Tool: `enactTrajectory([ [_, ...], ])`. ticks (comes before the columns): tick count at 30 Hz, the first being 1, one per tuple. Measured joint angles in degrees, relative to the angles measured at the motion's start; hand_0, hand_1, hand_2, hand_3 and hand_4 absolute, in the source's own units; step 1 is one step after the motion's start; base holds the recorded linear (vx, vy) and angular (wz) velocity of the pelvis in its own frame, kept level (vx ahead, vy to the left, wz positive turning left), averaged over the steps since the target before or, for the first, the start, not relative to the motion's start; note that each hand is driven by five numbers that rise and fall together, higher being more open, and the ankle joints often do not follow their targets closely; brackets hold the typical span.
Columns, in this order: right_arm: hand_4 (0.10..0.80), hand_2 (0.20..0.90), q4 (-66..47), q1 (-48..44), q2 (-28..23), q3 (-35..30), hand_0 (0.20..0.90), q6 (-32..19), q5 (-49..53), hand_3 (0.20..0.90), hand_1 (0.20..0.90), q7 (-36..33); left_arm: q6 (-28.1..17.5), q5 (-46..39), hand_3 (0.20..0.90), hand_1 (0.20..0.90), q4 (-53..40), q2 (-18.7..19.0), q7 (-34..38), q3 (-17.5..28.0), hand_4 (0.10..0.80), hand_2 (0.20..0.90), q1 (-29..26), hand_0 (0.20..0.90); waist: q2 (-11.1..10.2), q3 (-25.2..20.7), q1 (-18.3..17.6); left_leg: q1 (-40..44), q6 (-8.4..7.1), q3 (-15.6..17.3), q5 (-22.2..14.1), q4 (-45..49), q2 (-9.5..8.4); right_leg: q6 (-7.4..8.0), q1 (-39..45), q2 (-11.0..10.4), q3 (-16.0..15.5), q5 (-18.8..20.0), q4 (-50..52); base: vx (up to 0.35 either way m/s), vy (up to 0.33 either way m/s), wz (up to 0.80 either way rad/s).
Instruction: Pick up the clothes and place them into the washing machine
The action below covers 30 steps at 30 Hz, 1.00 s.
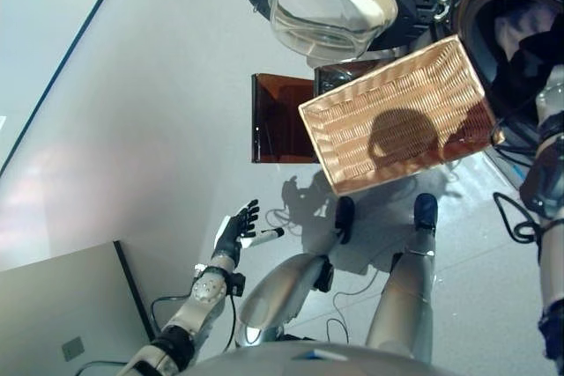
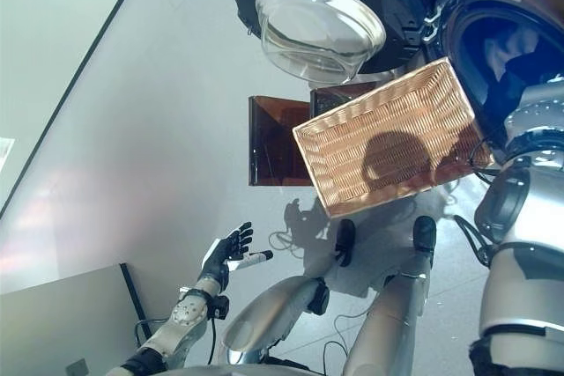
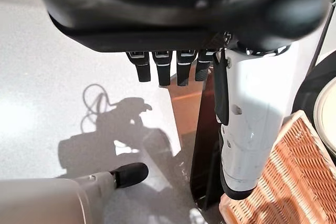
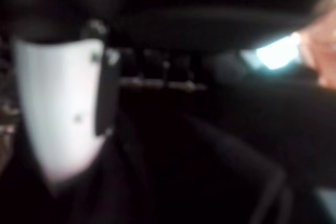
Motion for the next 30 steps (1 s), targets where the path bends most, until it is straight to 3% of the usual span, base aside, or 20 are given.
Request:
enactTrajectory([
  [6,0.300,0.200,1.34,-2.29,0.00,4.78,0.200,0.06,-2.76,0.200,0.200,-0.14,0.00,-0.12,0.900,0.900,-0.47,0.25,-0.19,-1.82,0.800,0.900,0.03,0.900,0.02,-0.01,-0.39,-1.27,0.45,0.75,0.34,-0.01,-0.56,0.00,-2.82,-0.25,1.14,-0.79,2.72,0.036,-0.016,-0.02],
  [7,0.365,0.291,1.34,-2.51,0.00,4.87,0.291,0.07,-2.96,0.291,0.291,-0.15,0.00,-0.12,0.900,0.900,-0.57,0.22,-0.21,-1.88,0.800,0.900,0.03,0.900,0.04,-0.03,-0.38,-1.46,0.45,0.90,0.34,-0.01,-0.56,0.05,-3.14,-0.22,1.25,-0.86,2.98,0.036,0.000,-0.03],
  [8,0.800,0.900,1.35,-2.55,0.00,5.12,0.900,0.07,-3.04,0.900,0.900,-0.15,0.00,-0.12,0.900,0.900,-0.53,0.23,-0.20,-1.88,0.800,0.900,0.03,0.900,0.04,-0.03,-0.40,-1.54,0.45,1.04,0.34,-0.01,-0.54,0.05,-3.27,-0.21,1.27,-0.87,3.06,0.034,-0.001,0.00],
  [30,0.800,0.900,4.82,-5.71,-0.19,6.89,0.900,1.76,-3.11,0.900,0.900,-1.32,0.04,-0.09,0.900,0.900,1.12,0.23,0.17,-1.71,0.800,0.900,0.11,0.900,0.29,-0.23,-0.50,-1.53,0.64,1.42,1.01,0.01,-0.78,-0.03,-3.67,-0.26,1.91,-0.89,3.83,0.000,0.001,0.00],
])
